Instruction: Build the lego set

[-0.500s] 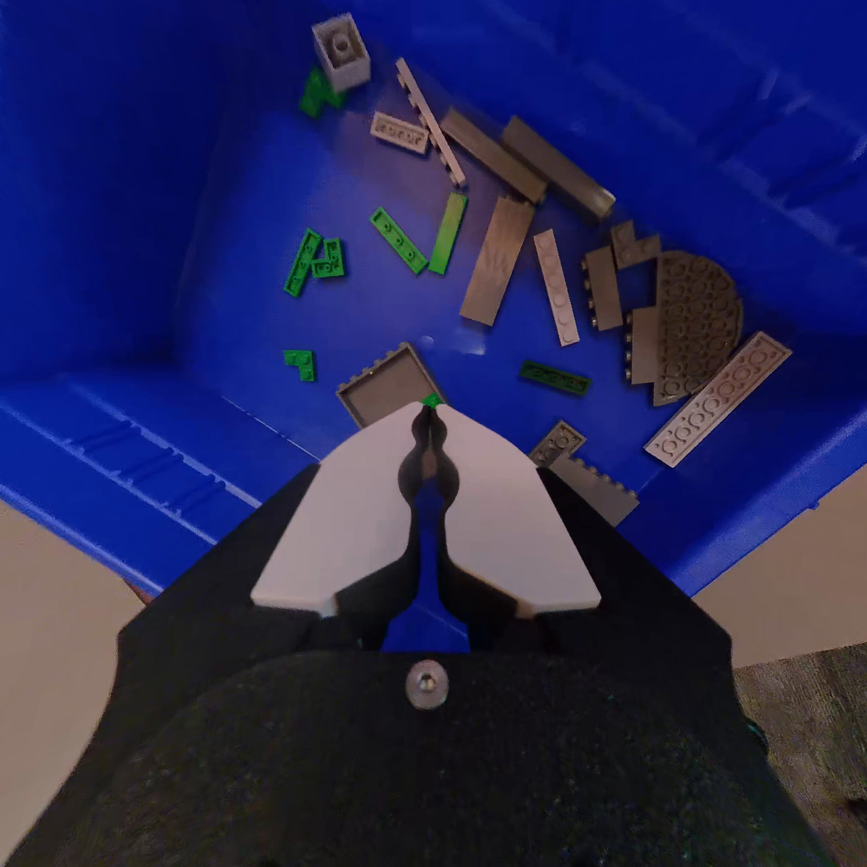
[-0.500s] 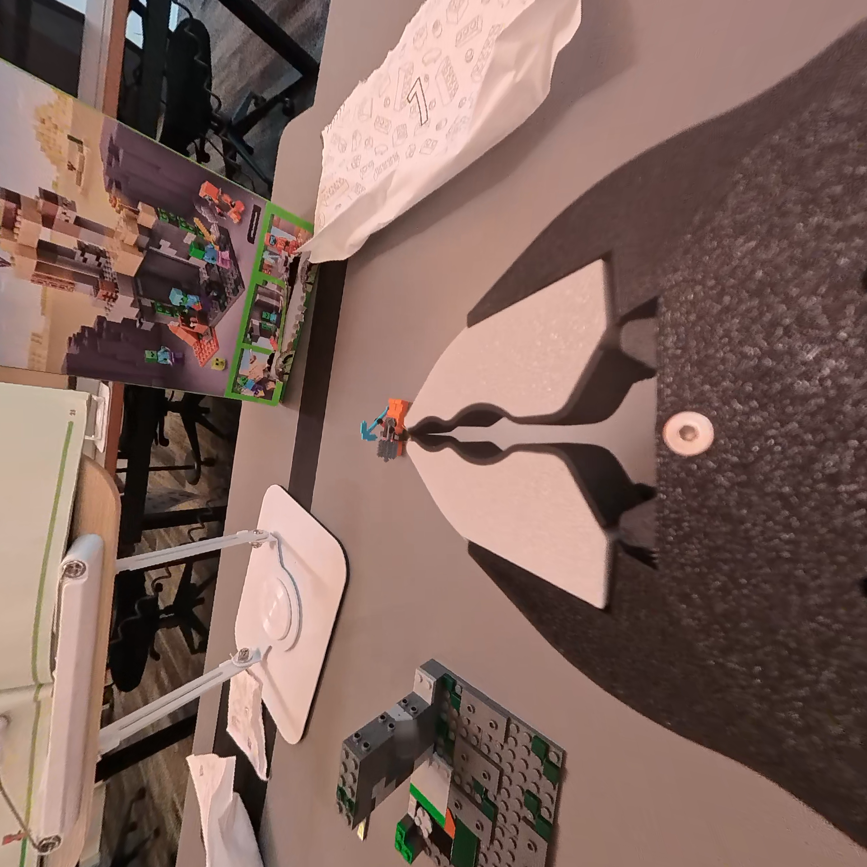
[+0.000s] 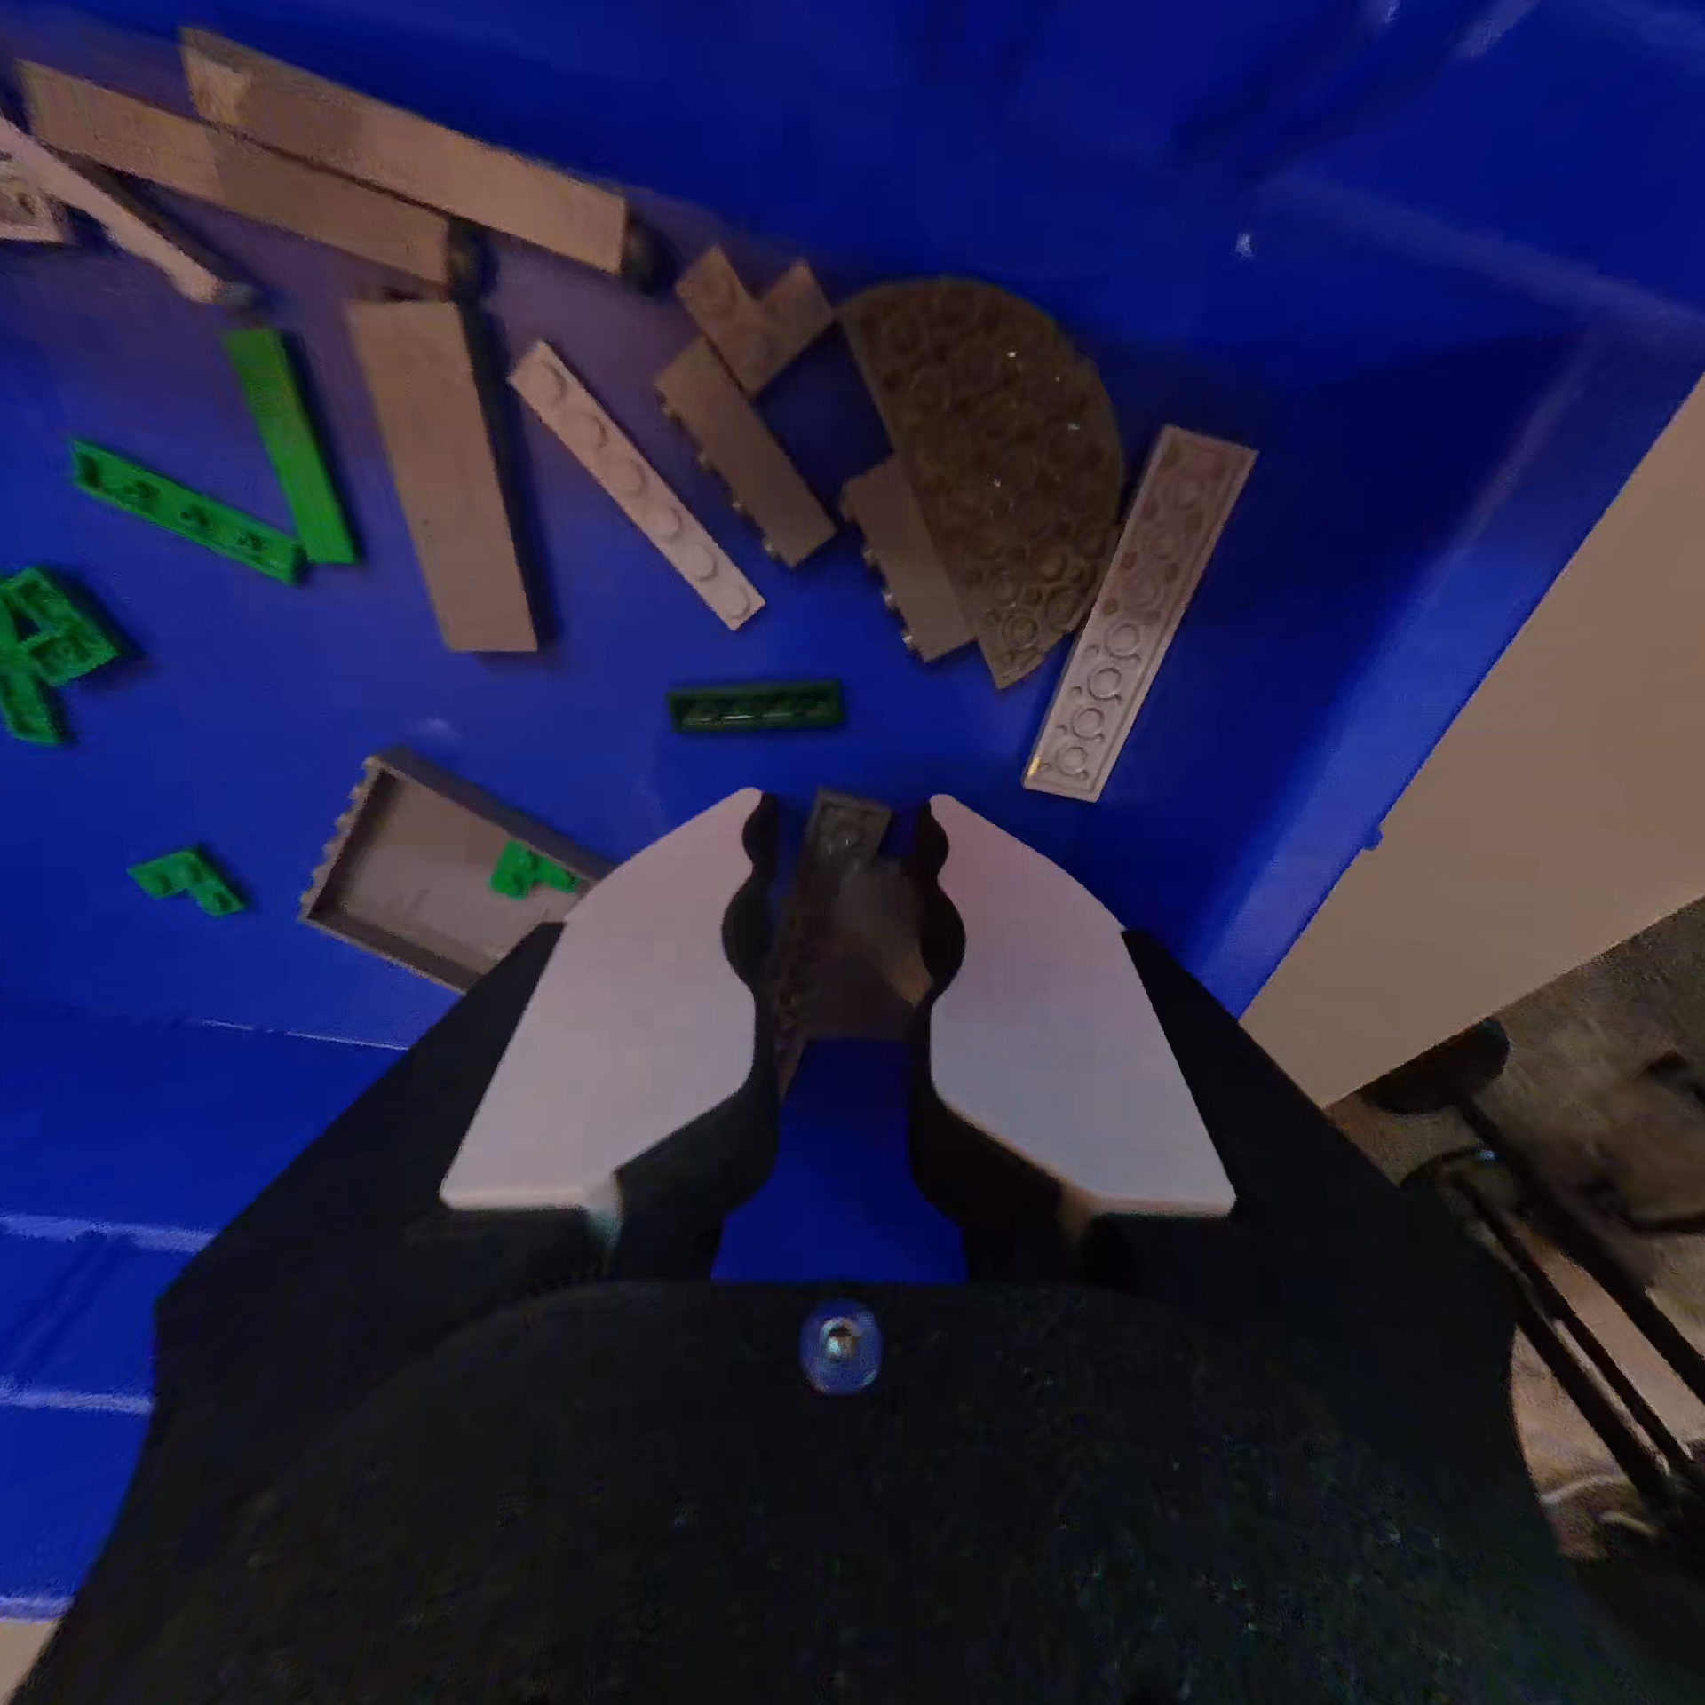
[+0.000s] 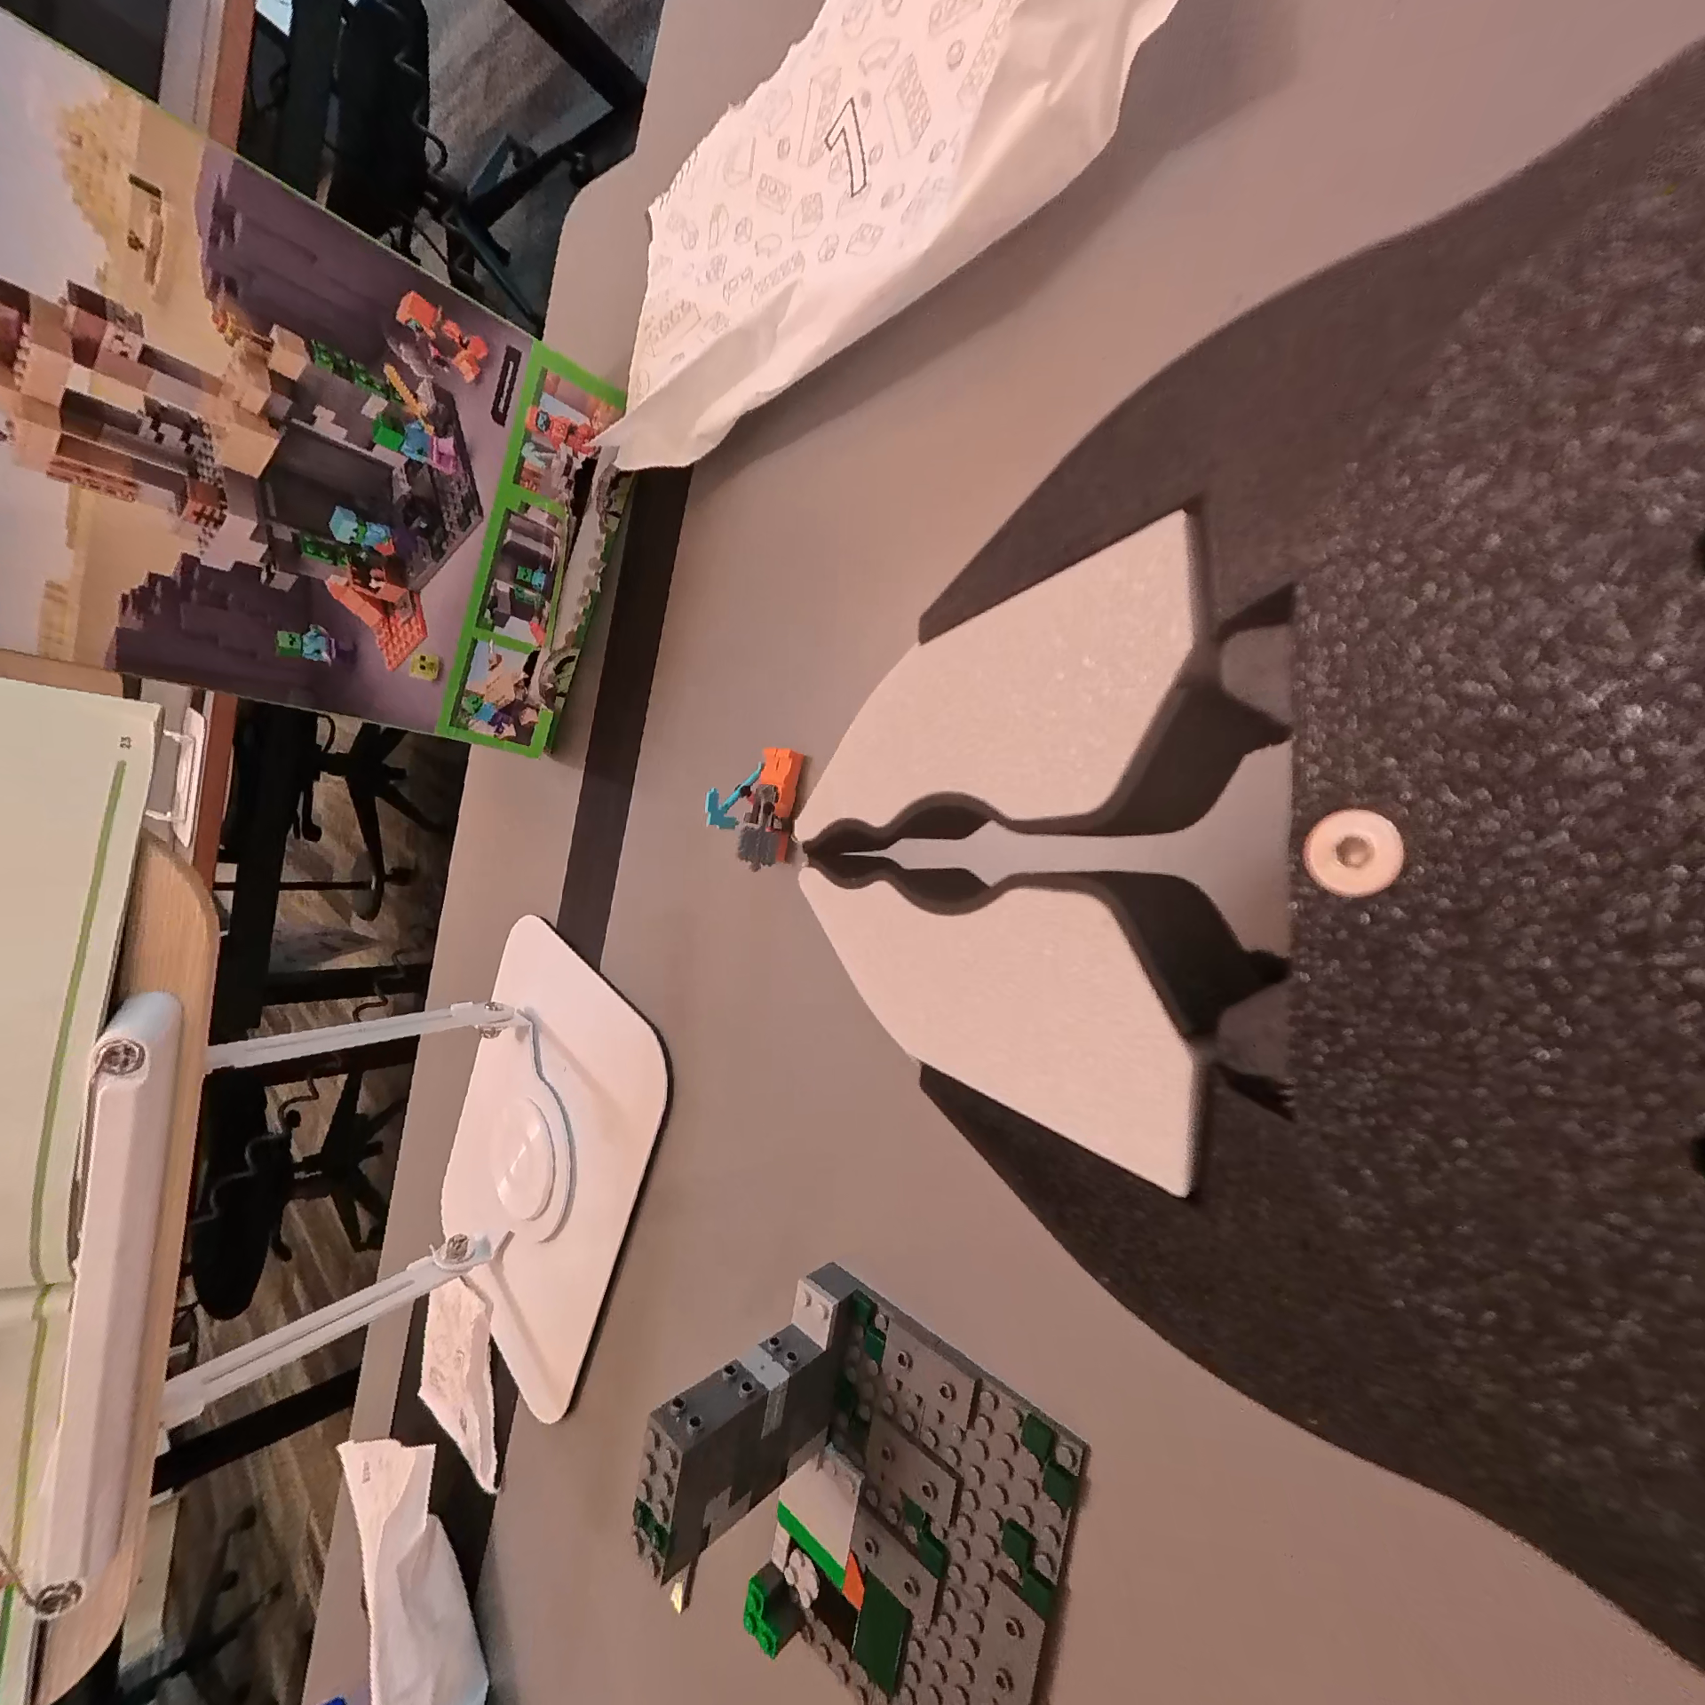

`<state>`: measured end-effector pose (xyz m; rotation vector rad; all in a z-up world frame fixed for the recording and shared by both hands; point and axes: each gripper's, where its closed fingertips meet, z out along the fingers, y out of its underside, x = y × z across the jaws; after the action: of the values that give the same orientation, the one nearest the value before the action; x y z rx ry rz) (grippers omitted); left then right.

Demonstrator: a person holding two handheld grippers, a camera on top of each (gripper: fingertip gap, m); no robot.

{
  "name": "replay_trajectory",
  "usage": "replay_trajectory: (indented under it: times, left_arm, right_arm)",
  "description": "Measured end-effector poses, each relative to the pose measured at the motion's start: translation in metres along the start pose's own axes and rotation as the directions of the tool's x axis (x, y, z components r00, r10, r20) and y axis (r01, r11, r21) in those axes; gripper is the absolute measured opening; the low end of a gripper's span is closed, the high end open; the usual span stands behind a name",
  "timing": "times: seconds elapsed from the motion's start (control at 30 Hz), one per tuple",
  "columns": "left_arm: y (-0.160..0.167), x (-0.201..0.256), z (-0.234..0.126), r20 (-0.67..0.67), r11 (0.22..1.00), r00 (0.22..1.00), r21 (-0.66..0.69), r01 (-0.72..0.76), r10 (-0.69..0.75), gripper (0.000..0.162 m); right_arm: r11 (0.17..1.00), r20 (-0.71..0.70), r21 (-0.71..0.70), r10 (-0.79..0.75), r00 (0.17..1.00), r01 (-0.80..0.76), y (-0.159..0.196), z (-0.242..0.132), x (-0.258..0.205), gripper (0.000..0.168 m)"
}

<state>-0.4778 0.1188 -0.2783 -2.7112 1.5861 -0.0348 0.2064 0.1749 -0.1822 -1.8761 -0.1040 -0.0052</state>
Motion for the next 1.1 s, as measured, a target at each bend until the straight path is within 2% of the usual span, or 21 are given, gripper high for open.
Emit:
replay_trajectory:
  times: [0.03, 0.2, 0.23, 0.27, 0.4, 0.57, 0.67, 0.8, 0.9, 1.0, 1.1]
  left_arm:
    - [0.002, -0.002, 0.002, 0.011, 1.000, 1.000, -0.028, -0.008, 0.008, 0.030]
    - [0.007, -0.004, 0.004, 0.019, 0.995, 0.999, -0.096, -0.040, 0.042, 0.031]
    - [0.008, -0.004, 0.004, 0.021, 0.993, 0.999, -0.108, -0.043, 0.046, 0.020]
    - [0.008, -0.006, 0.004, 0.033, 0.992, 0.998, -0.114, -0.056, 0.060, 0.017]
    - [0.005, -0.008, -0.005, 0.083, 0.994, 0.992, -0.070, -0.089, 0.095, 0.017]
    - [-0.025, -0.027, -0.077, 0.287, 0.982, 0.957, 0.166, -0.090, 0.040, 0.016]
    - [-0.047, -0.025, -0.124, 0.395, 0.958, 0.917, 0.235, -0.164, 0.060, 0.016]
    - [-0.089, -0.014, -0.173, 0.484, 0.905, 0.870, 0.324, -0.277, 0.092, 0.016]
    - [-0.137, 0.006, -0.199, 0.521, 0.828, 0.845, 0.417, -0.375, 0.121, 0.016]
    - [-0.194, 0.030, -0.218, 0.544, 0.720, 0.834, 0.541, -0.435, 0.094, 0.016]
    - [-0.250, 0.062, -0.227, 0.467, 0.552, 0.882, 0.722, -0.418, 0.057, 0.015]
  right_arm:
    - [1.000, 0.000, 0.000, -0.002, 1.000, 0.002, 0.000, 0.000, 0.000, 0.000]
    - [1.000, -0.001, 0.000, 0.000, 1.000, 0.000, 0.001, 0.000, 0.001, 0.000]
    - [1.000, 0.000, -0.001, 0.001, 1.000, -0.001, 0.001, 0.000, 0.001, 0.000]
    - [1.000, 0.001, -0.002, 0.001, 1.000, -0.001, 0.001, 0.000, 0.001, 0.000]
    - [1.000, 0.002, -0.001, 0.001, 1.000, -0.001, 0.001, 0.000, 0.002, 0.000]
    - [1.000, 0.006, 0.002, 0.004, 1.000, -0.004, 0.000, 0.000, 0.003, 0.000]
    - [1.000, 0.015, 0.004, 0.001, 1.000, -0.001, 0.000, 0.001, 0.001, 0.000]
    - [1.000, 0.030, 0.011, 0.005, 1.000, -0.005, -0.001, -0.002, -0.001, 0.000]
    - [1.000, 0.047, 0.014, 0.008, 0.999, -0.009, 0.000, -0.003, -0.005, 0.000]
    - [1.000, 0.071, 0.018, 0.011, 0.997, -0.012, 0.000, -0.004, -0.010, 0.000]
    - [1.000, 0.094, 0.024, 0.010, 0.996, -0.012, -0.001, -0.005, -0.015, 0.000]
